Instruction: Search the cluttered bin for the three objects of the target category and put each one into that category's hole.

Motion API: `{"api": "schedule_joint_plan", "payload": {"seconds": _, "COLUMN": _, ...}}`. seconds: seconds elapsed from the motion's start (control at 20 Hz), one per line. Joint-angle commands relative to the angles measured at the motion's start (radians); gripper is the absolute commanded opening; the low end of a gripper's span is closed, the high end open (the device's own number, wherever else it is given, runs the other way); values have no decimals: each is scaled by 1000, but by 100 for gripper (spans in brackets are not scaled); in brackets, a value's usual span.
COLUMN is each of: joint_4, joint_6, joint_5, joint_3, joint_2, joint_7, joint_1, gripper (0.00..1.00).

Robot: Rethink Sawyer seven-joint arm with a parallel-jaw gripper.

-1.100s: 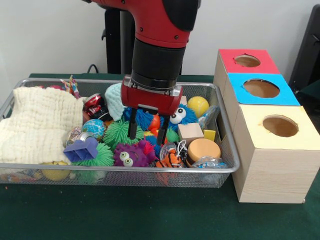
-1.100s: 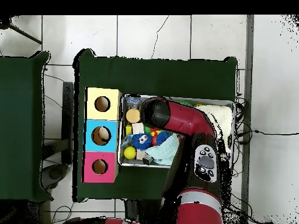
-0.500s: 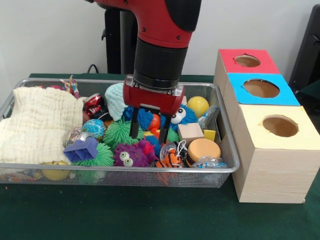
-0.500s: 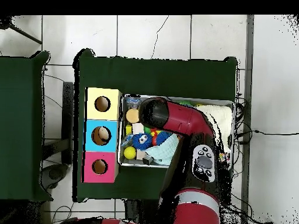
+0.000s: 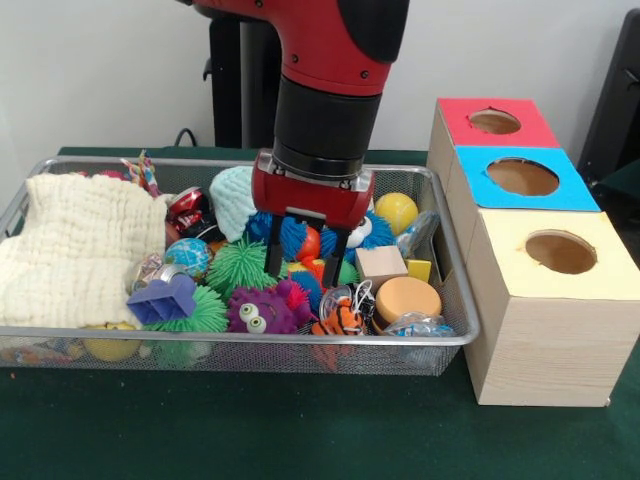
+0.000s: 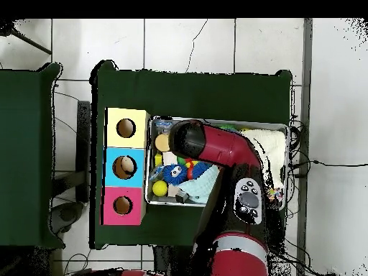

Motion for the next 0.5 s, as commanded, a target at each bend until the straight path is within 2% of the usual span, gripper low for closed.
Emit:
{"api": "schedule_joint_plan", "payload": {"seconds": 0.05, "joint_4": 11, "joint_6": 128, "joint_5": 48, "joint_3": 16, "joint_2": 25, "joint_7": 226, "joint_1": 16, "gripper": 100}}
{"api": "schedule_joint_plan", "payload": {"seconds": 0.1, "joint_4": -11, "joint_6": 138, "joint_5": 51, "joint_3": 15, "joint_2": 37, "joint_7": 227, "joint_1": 18, "gripper": 100}}
{"api": "schedule_joint_plan", "payload": {"seconds": 0.5, "joint_4": -38, "joint_6": 150, "joint_5": 83, "joint_3": 6, "joint_2": 60, "joint_7": 256, "joint_1": 29, "gripper": 100}}
